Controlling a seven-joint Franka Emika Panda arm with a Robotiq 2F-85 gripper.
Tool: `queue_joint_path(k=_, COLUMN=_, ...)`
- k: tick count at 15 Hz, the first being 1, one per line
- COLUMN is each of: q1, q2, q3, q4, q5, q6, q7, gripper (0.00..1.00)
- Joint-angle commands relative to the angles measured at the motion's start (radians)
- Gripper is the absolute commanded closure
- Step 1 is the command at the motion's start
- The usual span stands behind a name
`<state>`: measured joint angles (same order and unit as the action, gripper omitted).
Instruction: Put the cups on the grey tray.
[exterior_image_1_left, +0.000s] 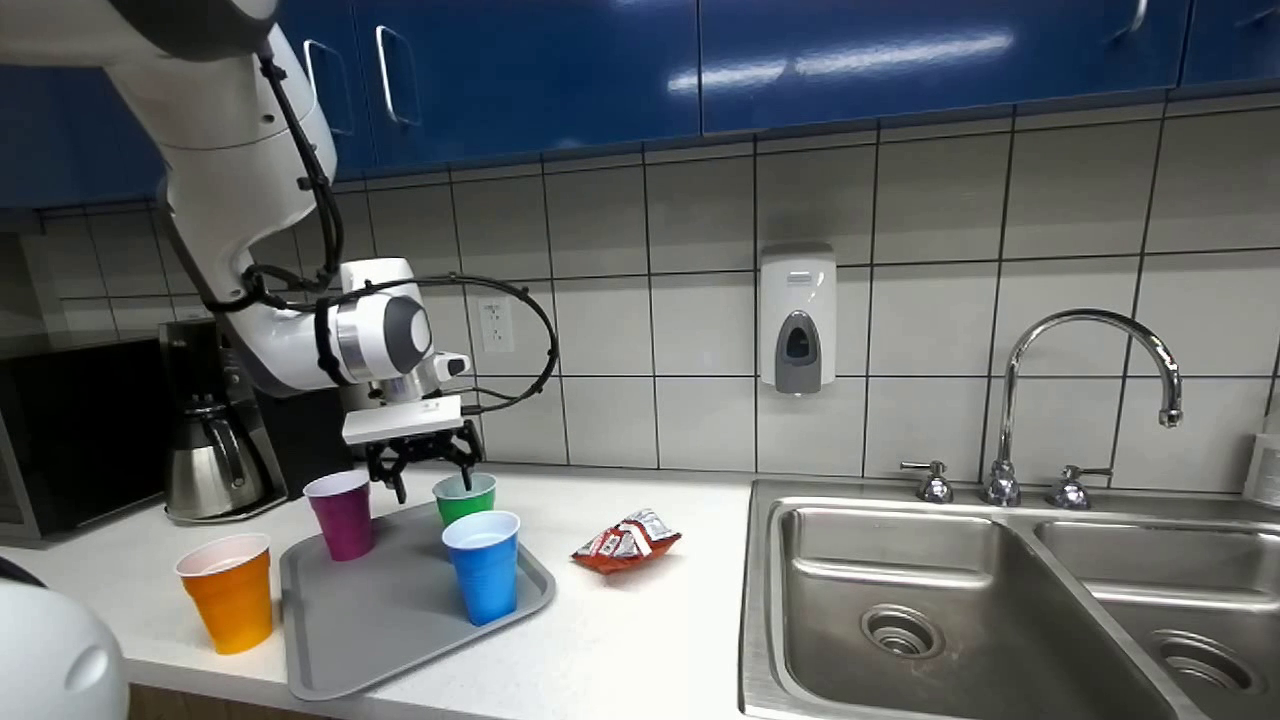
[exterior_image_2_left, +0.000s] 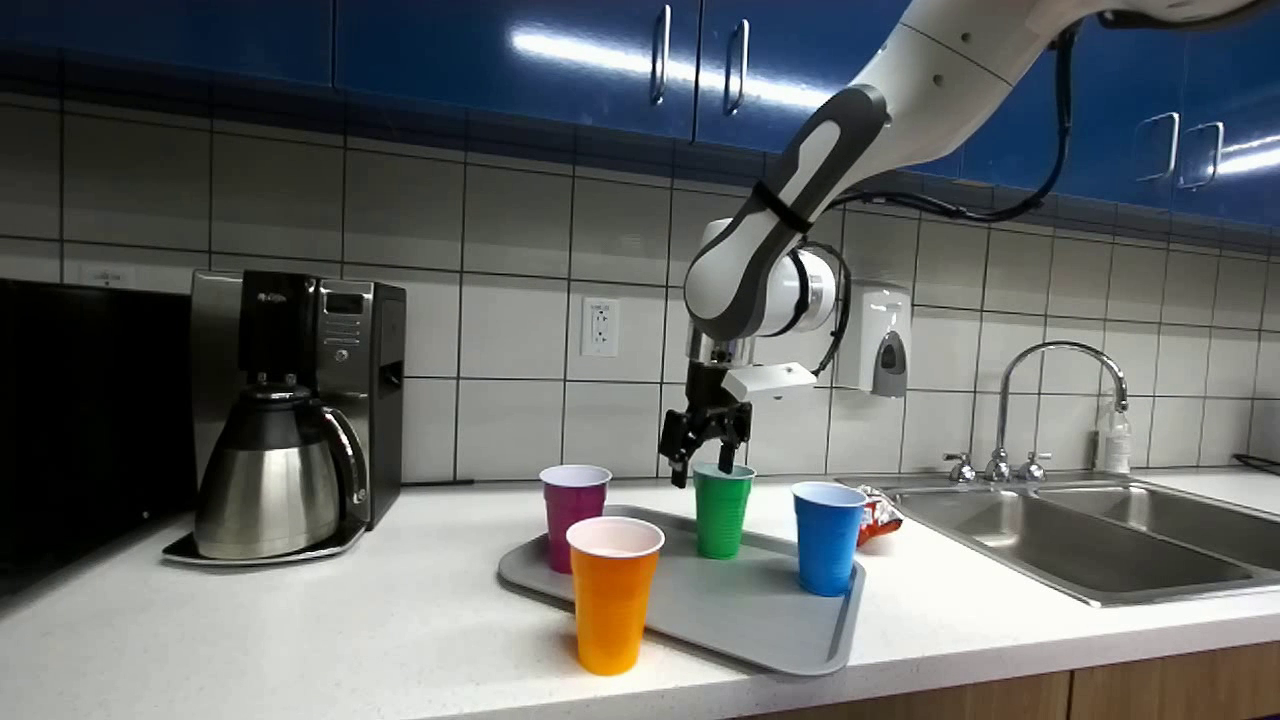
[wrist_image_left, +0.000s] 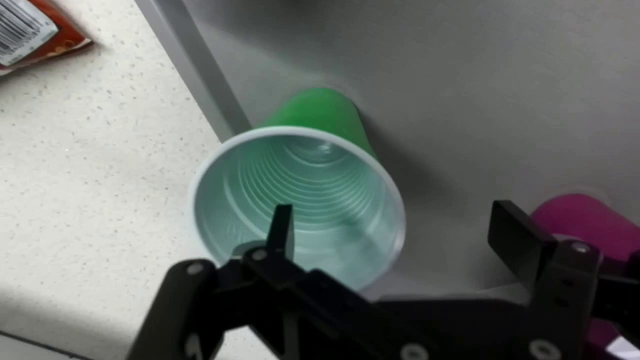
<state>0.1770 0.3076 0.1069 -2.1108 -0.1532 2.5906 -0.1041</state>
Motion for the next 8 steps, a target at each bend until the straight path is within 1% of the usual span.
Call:
queue_joint_path(k=1, q1=-0.016, q2=-0.063, q3=0.02, q4=-0.017, q5=0.021, q6=-0.045, q7=-0.021, gripper=0.0)
queue_joint_path(k=5, q1=-0.011, q2=-0.079, q3=0.023, q4=-0.007, q5=0.023, q6=-0.07, q7=-0.012, gripper=0.0)
queue_joint_path(k=6, q1=-0.007, q2=-0.046, q3=0.013, q4=0.001, q5=0.002, q6=-0.026, q7=0.001, gripper=0.0)
queue_joint_path(k=8, q1=-0.007, q2=-0.051, q3=0.016, q4=0.001, q5=0.004, q6=-0.035, q7=0.001, gripper=0.0)
